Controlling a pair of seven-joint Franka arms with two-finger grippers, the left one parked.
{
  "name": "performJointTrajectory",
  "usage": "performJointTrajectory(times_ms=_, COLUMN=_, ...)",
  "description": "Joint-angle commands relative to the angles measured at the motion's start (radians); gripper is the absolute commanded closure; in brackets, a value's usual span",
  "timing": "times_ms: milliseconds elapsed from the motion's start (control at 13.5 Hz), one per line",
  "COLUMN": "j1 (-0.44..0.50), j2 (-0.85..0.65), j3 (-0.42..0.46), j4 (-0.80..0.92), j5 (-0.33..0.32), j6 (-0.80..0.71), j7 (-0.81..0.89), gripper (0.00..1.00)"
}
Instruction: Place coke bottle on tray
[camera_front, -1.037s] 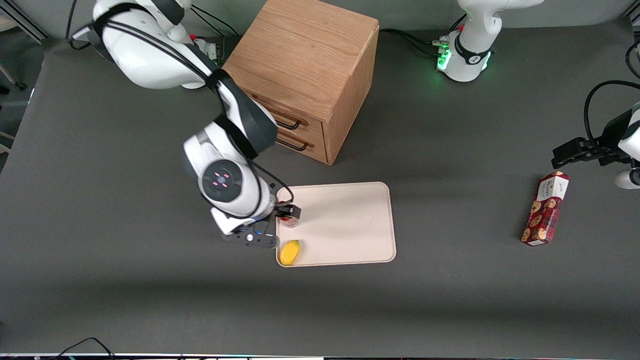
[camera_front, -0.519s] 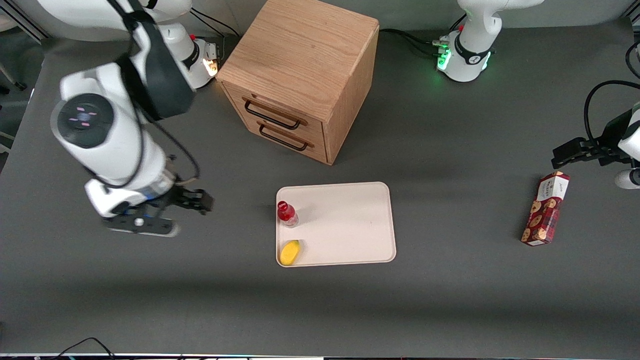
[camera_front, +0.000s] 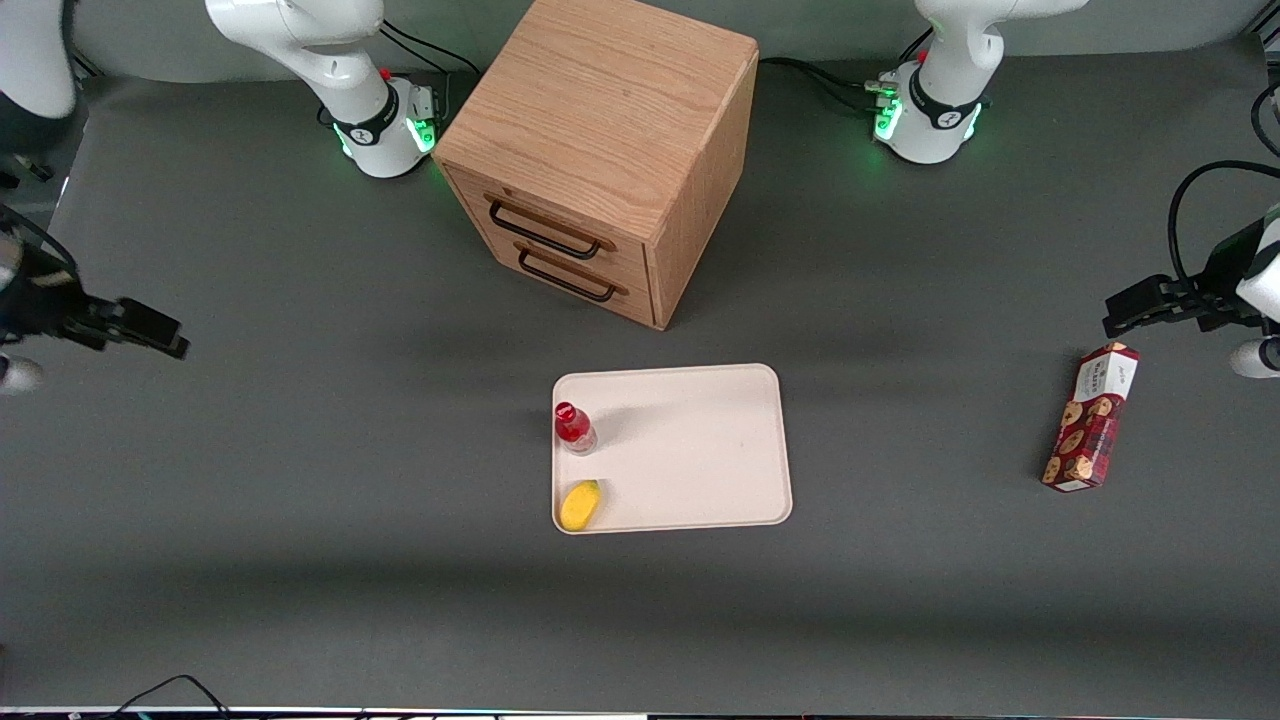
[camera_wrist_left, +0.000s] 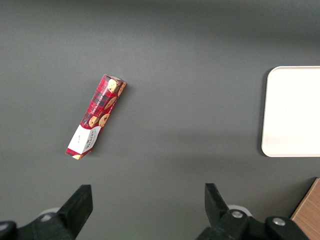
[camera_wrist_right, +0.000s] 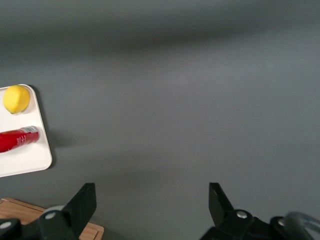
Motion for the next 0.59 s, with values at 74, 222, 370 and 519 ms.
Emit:
performJointTrajectory(times_ms=74, j1=0.010, j2=-0.189, j3=-0.023, j4=-0.253, j5=0.022, j6=0.119, j7=-0.034, gripper=0.00)
performJointTrajectory(times_ms=222, j1=0.020, j2=-0.186, j3=-0.023, j4=-0.255, j5=0.021, j6=0.121, j7=-0.035, gripper=0.00)
performJointTrajectory(times_ms=370, j1=0.021, j2=-0.181, j3=-0.022, j4=-0.254, j5=0.021, j6=0.123, j7=-0.038, gripper=0.00)
performJointTrajectory(times_ms=519, j1=0.023, j2=-0.175, j3=-0.017, j4=-0.250, j5=0.018, j6=0.123, j7=-0.038, gripper=0.00)
